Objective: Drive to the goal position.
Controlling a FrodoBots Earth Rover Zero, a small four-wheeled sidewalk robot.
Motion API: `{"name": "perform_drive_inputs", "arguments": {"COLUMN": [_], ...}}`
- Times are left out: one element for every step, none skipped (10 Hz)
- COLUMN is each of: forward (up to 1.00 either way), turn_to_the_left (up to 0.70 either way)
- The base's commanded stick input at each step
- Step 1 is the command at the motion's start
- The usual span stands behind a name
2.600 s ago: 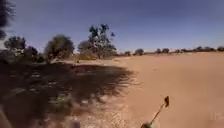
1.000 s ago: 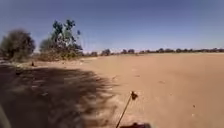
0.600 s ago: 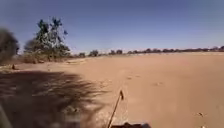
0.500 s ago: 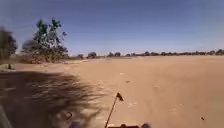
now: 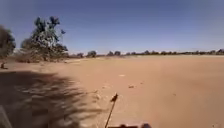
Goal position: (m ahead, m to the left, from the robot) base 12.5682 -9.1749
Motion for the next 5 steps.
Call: {"name": "perform_drive_inputs", "arguments": {"forward": [1.0,1.0,1.0,1.0,1.0], "turn_to_the_left": [0.0,0.0,0.0,0.0,0.0]}}
